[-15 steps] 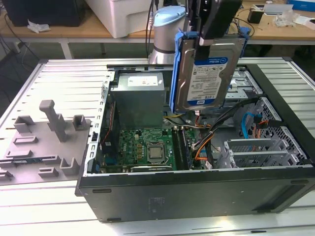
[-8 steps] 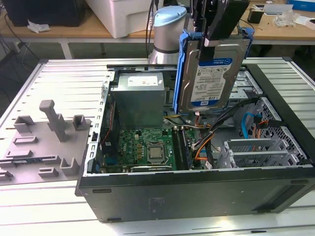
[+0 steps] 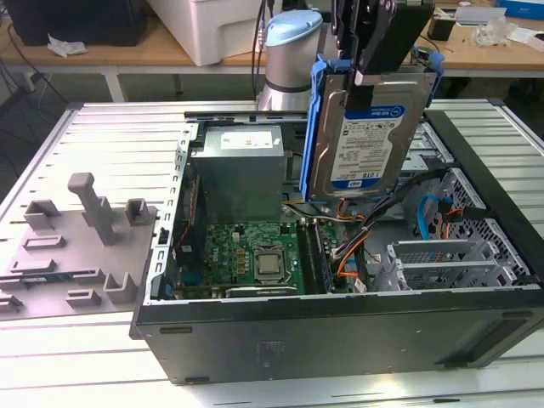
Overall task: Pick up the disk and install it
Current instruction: 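Pick up the disk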
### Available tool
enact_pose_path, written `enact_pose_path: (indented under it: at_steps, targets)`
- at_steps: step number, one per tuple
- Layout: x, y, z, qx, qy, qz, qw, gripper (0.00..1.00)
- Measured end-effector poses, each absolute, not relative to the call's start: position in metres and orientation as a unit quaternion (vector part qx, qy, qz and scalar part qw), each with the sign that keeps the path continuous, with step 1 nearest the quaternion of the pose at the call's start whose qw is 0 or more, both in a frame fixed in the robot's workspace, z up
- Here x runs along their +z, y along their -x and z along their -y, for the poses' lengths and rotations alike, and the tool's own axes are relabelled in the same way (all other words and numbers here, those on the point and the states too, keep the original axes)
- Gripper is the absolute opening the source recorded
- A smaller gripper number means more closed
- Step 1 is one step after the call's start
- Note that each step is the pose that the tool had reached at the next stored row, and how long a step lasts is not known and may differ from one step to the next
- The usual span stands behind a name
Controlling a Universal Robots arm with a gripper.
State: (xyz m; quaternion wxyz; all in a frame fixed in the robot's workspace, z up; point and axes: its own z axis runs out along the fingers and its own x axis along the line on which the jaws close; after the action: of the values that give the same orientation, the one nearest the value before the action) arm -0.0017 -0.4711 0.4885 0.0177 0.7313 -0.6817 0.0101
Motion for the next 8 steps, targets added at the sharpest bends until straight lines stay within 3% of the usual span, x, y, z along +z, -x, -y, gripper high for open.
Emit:
enact_pose_path:
  at_steps: [8]
  targets:
    - [0.4885, -0.0062, 0.4782, 0.010, -0.720, 0.694, 0.018, 0.36]
